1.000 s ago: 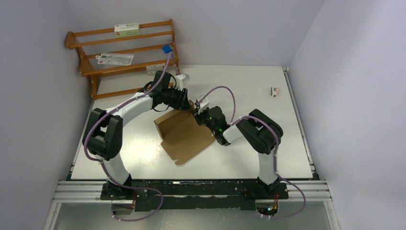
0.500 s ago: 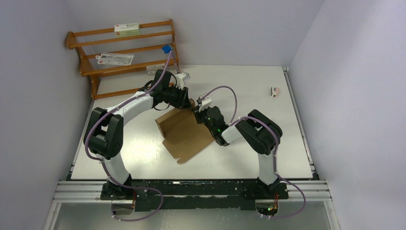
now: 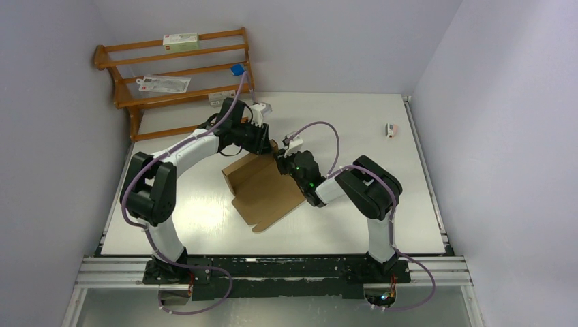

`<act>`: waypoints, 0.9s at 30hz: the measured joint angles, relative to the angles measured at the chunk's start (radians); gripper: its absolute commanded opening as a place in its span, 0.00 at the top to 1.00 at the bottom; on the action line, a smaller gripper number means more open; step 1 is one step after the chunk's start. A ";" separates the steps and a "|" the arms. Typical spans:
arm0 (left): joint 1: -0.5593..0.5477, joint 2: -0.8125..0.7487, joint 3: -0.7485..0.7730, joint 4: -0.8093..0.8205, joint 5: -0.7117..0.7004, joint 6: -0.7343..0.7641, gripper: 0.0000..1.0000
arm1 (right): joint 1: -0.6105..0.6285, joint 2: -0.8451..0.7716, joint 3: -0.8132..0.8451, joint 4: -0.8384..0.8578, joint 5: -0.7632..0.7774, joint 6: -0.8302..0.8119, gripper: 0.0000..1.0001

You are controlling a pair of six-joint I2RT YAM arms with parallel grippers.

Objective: Fold the paper box

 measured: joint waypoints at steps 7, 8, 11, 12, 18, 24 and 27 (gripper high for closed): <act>-0.001 0.002 0.011 -0.012 -0.005 0.003 0.65 | -0.002 0.000 0.005 0.000 0.005 0.009 0.82; -0.002 0.004 0.012 -0.013 -0.006 0.004 0.65 | -0.002 0.000 0.005 0.000 0.009 0.012 0.83; -0.004 0.009 0.018 -0.011 -0.007 0.003 0.65 | -0.002 0.000 0.007 -0.005 0.027 0.019 0.85; -0.004 0.011 0.020 -0.011 -0.007 0.004 0.65 | -0.002 0.000 0.009 -0.009 0.035 0.023 0.86; -0.010 0.018 0.027 -0.008 -0.007 0.004 0.66 | 0.000 0.000 0.019 -0.026 0.098 0.061 0.86; -0.011 0.018 0.027 0.003 -0.008 0.005 0.66 | 0.000 0.000 0.042 -0.058 0.126 0.086 0.79; -0.011 0.018 0.027 0.002 -0.010 0.008 0.64 | 0.000 0.000 0.044 -0.061 0.125 0.092 0.73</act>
